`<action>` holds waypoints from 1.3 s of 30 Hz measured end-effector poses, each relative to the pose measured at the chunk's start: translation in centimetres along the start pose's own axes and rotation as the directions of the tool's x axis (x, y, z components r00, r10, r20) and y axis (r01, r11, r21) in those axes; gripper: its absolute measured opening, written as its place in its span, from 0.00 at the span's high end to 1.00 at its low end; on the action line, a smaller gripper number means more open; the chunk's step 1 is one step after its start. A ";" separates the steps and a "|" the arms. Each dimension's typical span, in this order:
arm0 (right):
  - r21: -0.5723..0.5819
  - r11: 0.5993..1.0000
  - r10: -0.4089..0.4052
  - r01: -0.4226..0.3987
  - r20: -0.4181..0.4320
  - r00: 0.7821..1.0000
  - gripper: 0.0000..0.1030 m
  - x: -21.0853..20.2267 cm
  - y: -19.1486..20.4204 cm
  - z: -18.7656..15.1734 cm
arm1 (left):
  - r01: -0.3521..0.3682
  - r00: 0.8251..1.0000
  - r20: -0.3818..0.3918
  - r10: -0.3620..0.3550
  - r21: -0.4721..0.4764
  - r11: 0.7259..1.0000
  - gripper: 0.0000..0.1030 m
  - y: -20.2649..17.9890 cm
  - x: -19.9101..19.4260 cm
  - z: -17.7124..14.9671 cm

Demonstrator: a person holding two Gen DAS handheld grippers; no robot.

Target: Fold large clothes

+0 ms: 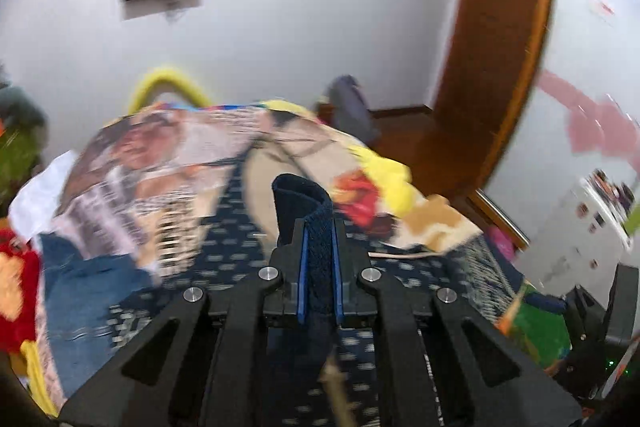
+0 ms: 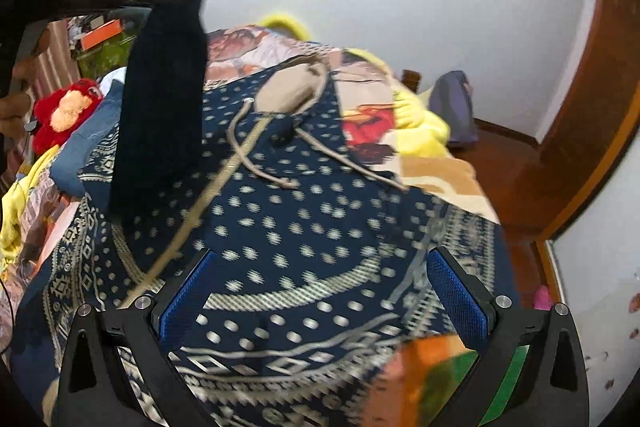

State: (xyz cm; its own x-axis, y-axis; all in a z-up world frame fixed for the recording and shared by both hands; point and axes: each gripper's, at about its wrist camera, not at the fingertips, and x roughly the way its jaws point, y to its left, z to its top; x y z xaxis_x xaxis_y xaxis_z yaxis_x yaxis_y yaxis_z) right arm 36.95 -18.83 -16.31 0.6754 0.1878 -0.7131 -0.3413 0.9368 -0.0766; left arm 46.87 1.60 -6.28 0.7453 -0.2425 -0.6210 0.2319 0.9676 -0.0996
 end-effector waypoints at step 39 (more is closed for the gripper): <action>0.150 0.985 0.109 -0.082 -0.184 0.977 0.00 7.7 -2.0 0.3 | -0.327 0.913 -0.314 0.261 -0.181 0.927 0.20 18.3 -0.3 -15.6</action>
State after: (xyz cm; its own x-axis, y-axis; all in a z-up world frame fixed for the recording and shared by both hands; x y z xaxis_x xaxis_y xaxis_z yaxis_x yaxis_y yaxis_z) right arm 42.96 -19.15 -21.44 0.5025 0.2312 -0.8331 -0.2937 0.9519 0.0870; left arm 41.14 20.52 -19.99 0.5448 0.0532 -0.8369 -0.1420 0.9894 -0.0295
